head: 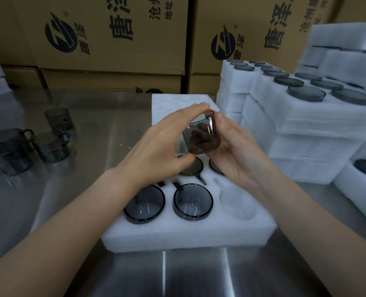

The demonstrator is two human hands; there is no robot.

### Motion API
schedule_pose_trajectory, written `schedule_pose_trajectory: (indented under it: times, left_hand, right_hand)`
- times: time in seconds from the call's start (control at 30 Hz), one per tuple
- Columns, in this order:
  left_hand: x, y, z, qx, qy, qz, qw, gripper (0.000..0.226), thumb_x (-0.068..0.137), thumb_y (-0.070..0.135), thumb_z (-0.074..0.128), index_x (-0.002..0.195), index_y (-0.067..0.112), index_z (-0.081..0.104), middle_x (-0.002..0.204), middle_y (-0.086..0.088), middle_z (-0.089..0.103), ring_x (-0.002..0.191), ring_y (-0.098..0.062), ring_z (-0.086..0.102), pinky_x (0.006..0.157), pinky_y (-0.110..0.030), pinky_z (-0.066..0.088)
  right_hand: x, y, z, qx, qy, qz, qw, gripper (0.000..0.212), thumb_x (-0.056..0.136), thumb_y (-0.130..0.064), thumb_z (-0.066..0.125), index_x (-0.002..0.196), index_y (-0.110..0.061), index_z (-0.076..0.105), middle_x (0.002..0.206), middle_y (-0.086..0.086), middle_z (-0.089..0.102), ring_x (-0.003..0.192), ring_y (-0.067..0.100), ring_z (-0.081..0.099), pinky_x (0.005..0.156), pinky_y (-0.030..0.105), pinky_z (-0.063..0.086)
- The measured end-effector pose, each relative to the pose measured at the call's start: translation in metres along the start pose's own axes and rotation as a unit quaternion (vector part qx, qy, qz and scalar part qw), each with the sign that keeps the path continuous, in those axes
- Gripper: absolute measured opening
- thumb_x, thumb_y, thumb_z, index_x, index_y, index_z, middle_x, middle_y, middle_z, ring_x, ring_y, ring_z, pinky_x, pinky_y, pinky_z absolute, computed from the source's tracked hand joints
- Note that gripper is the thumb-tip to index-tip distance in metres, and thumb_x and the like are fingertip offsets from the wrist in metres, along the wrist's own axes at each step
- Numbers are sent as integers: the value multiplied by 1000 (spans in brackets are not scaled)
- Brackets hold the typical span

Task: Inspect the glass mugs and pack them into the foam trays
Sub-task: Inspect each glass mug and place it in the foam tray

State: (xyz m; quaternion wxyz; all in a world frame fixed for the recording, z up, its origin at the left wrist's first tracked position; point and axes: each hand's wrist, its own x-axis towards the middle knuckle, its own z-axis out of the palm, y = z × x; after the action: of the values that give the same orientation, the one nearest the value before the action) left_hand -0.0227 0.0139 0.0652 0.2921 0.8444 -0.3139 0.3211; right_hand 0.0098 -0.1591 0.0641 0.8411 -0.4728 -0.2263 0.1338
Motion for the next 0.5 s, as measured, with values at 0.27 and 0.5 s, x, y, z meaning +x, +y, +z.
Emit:
schedule_pose_trajectory:
  times: [0.27, 0.5]
  left_hand:
    - [3, 1, -1, -33, -86, -75, 993, 95, 70, 35, 85, 148, 22, 33, 147, 10, 44, 135, -1, 39, 109, -13, 30]
    - [0, 6, -1, -10, -41, -73, 996, 80, 75, 33, 79, 145, 18, 42, 141, 9, 53, 128, -1, 48, 105, -16, 38]
  right_hand:
    - [-4, 6, 11, -84, 67, -32, 994, 41, 73, -32, 73, 98, -5, 55, 89, 10, 69, 84, 24, 70, 73, 40, 60]
    - [-4, 6, 9, -121, 73, -58, 988, 31, 75, -32, 70, 86, -9, 53, 79, 3, 73, 71, 18, 71, 54, 28, 55]
